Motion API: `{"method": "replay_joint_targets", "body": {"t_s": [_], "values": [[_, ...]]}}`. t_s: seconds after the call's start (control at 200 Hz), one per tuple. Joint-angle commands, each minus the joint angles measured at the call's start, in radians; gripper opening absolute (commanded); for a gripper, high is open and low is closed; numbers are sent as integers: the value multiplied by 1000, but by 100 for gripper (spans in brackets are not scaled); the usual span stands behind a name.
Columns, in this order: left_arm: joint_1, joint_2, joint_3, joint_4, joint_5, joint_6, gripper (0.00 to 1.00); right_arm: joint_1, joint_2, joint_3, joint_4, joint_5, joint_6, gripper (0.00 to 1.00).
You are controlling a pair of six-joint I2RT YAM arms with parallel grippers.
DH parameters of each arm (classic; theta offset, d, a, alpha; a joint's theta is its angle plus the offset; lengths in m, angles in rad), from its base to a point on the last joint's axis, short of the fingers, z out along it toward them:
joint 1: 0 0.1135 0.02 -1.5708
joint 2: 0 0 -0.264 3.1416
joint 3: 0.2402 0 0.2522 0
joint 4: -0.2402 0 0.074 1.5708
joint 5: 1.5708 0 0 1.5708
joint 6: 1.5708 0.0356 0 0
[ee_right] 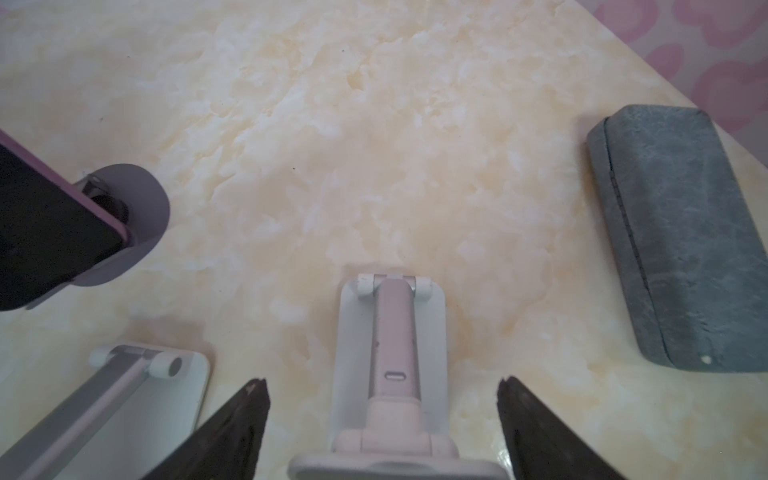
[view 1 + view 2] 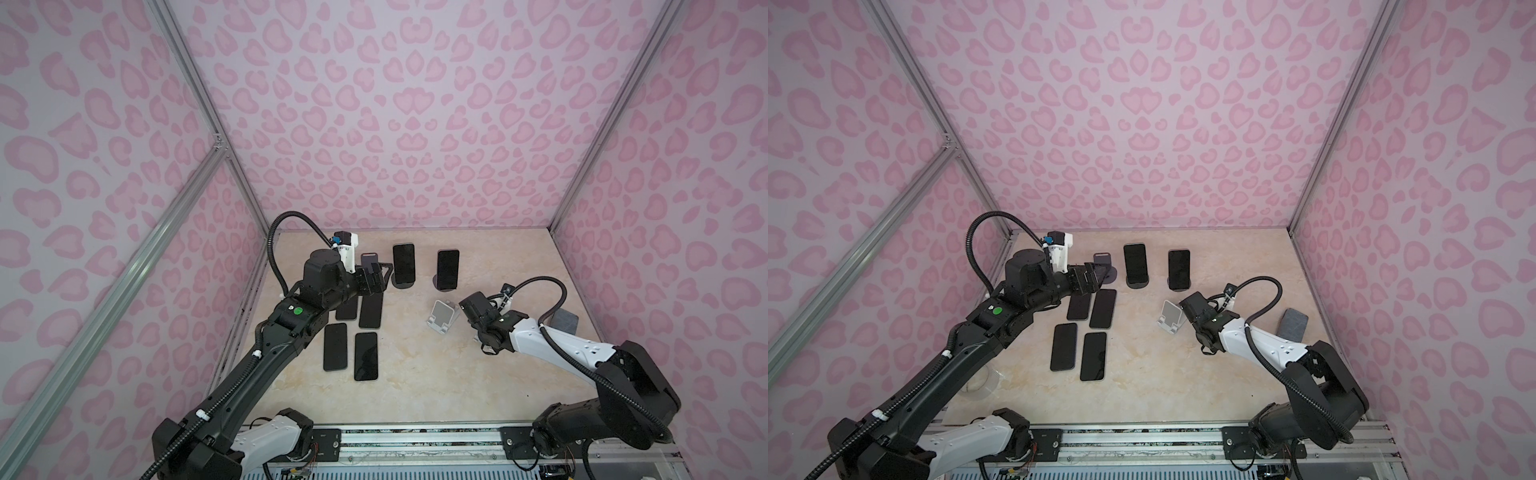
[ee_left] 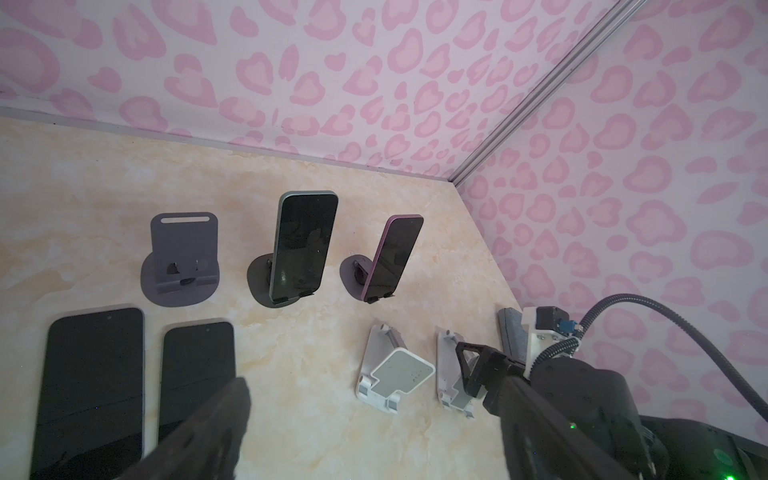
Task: Remove the phone from the phone stand
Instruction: 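Lower the right gripper and close it on the white stand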
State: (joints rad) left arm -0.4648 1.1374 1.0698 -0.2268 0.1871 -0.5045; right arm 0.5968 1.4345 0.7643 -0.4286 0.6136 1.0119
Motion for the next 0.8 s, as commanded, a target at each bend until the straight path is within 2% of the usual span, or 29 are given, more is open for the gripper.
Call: {"method": "replay_joint_targets", "body": {"t_s": [0.0,0.385,0.63,0.725,0.795], "values": [[2,6,-1,41,11,-8,96,18,1,-45,19,27,78,82],[3,17,-2,42,9,-5,96,28,-1,-96,119,32,19,56],[5,19,-3,47,15,-5,96,18,-88,-106,152,51,-105,54],[5,19,-2,49,21,-6,96,-12,-118,-148,262,42,-193,53],[6,20,-2,49,24,-7,96,-61,-128,-175,361,-19,-286,53]]}}
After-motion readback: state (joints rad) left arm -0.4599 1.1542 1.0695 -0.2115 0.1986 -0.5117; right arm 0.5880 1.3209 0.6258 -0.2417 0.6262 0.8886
